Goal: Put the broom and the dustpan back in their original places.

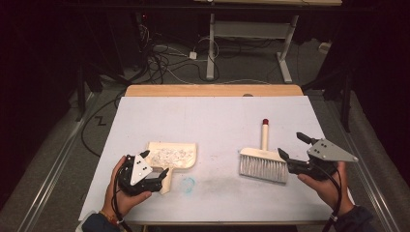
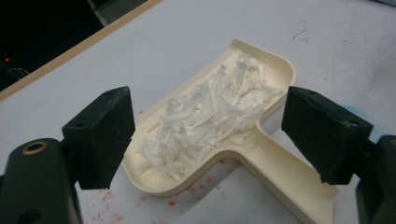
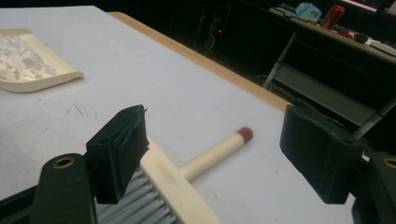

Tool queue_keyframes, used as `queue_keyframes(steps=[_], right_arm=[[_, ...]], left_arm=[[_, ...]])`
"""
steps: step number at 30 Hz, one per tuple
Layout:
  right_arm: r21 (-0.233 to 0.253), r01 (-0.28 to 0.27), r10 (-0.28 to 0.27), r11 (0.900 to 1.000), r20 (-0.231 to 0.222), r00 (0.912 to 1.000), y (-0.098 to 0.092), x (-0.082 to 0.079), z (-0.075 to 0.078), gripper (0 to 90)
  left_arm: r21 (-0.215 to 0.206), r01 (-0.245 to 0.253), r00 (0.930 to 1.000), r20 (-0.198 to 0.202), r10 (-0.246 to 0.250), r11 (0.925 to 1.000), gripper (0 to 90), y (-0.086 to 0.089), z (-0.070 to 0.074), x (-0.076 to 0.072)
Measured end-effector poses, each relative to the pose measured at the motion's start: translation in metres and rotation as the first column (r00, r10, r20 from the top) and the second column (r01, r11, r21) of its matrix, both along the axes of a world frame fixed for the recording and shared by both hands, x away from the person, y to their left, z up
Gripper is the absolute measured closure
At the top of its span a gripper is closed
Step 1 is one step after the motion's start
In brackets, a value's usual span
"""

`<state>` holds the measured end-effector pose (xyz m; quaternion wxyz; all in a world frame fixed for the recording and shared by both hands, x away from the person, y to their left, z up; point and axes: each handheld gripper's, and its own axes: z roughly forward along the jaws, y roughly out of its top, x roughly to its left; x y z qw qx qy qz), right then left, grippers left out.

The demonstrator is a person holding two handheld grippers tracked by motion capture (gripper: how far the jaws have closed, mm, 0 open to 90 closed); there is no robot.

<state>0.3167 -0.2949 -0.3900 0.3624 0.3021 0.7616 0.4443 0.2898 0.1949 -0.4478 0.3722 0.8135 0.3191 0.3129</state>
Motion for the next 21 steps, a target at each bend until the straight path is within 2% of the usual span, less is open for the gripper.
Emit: queue_keyframes(steps=[5, 6, 13, 16, 20, 21], right_arm=[[-0.006, 0.003, -0.003, 1.0, -0.007, 1.0, -0.009, -0.011, -0.012, 20.9], [-0.01, 0.008, -0.008, 1.0, -0.01, 0.9999, -0.011, -0.012, -0.014, 20.9], [-0.011, 0.028, -0.028, 1.0, -0.034, 0.999, -0.021, -0.019, -0.032, 20.1], [-0.03, 0.028, -0.029, 0.999, -0.028, 0.9992, -0.022, -0.022, -0.037, 20.1], [-0.025, 0.034, -0.036, 0.999, -0.047, 0.9983, -0.026, -0.026, -0.048, 19.9], [-0.034, 0.035, -0.037, 0.999, -0.05, 0.9981, -0.027, -0.027, -0.051, 19.6]], left_arm=[[0.023, 0.005, 1.0, -0.006, -0.005, 0.9997, 16.8, -0.001, -0.006, -0.002], [0.022, 0.004, 0.9998, -0.02, -0.004, 0.9998, 16.7, -0.002, -0.008, -0.004], [0.084, 0.016, 0.9988, -0.047, -0.012, 0.9963, 16.8, -0.005, -0.019, -0.007], [0.068, 0.007, 0.9989, -0.047, -0.004, 0.9977, 16.7, -0.004, -0.02, -0.007], [0.066, -0.001, 0.9982, -0.059, 0.005, 0.9978, 16.8, -0.001, -0.024, -0.009], [0.067, 0.001, 0.9987, -0.05, 0.003, 0.9978, 16.8, -0.001, -0.025, -0.008]])
